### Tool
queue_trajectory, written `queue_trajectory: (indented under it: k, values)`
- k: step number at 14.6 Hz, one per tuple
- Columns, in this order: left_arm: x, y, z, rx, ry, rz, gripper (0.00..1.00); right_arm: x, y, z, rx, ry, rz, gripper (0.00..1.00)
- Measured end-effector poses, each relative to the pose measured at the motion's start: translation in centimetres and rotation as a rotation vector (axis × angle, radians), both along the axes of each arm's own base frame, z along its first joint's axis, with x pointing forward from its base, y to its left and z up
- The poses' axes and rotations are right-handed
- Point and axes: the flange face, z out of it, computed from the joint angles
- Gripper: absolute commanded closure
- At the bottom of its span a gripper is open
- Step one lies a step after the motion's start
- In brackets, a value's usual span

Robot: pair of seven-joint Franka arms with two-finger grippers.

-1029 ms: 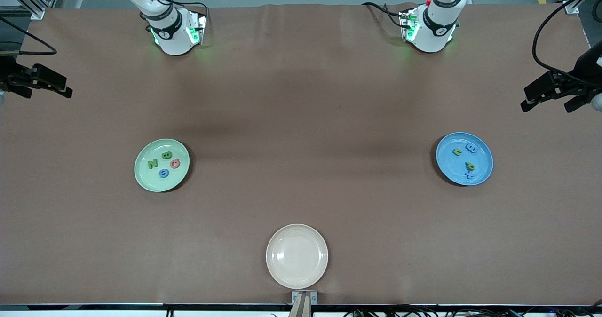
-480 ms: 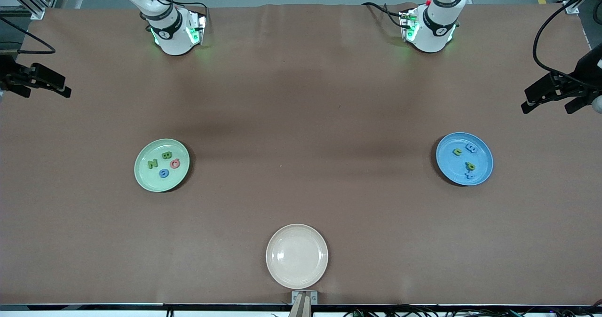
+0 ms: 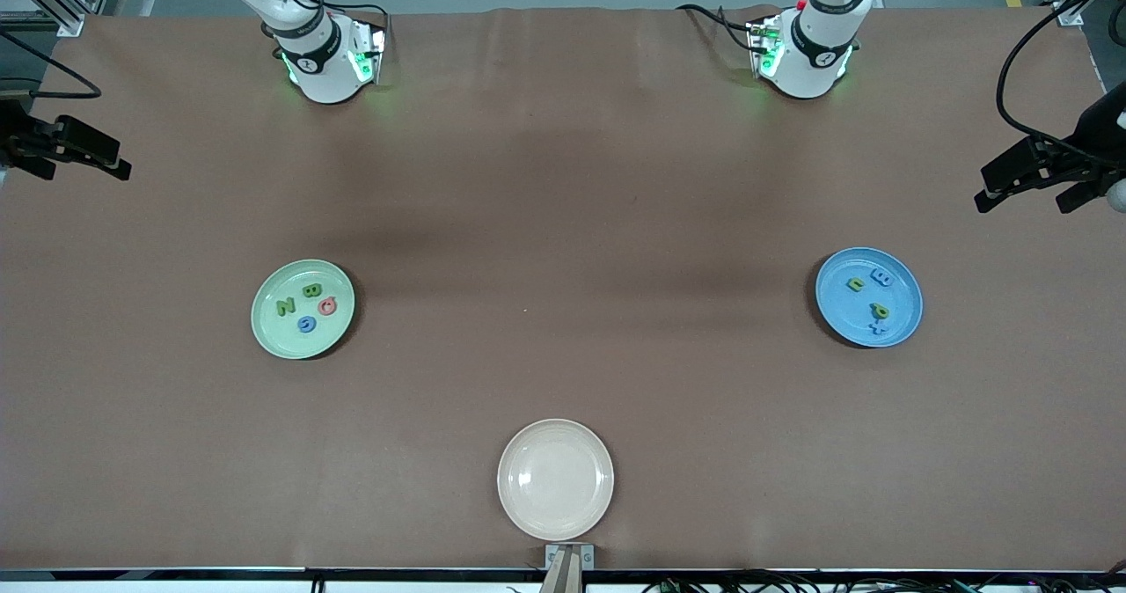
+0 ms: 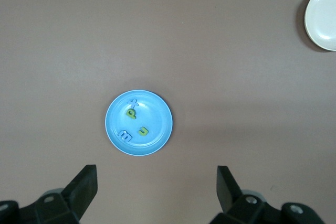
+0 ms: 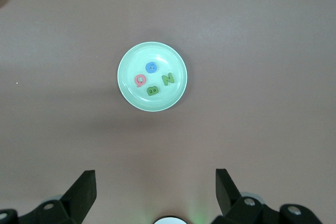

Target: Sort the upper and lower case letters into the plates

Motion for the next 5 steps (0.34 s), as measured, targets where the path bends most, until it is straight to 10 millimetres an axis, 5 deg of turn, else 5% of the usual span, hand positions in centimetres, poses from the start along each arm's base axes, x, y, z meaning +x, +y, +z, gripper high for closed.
queue_trajectory:
  k: [5]
  values:
    - [0.0, 0.0, 0.0, 0.0, 0.0, 0.0, 0.0, -0.79, 0.02, 0.13, 0.001, 0.0, 0.0, 0.0]
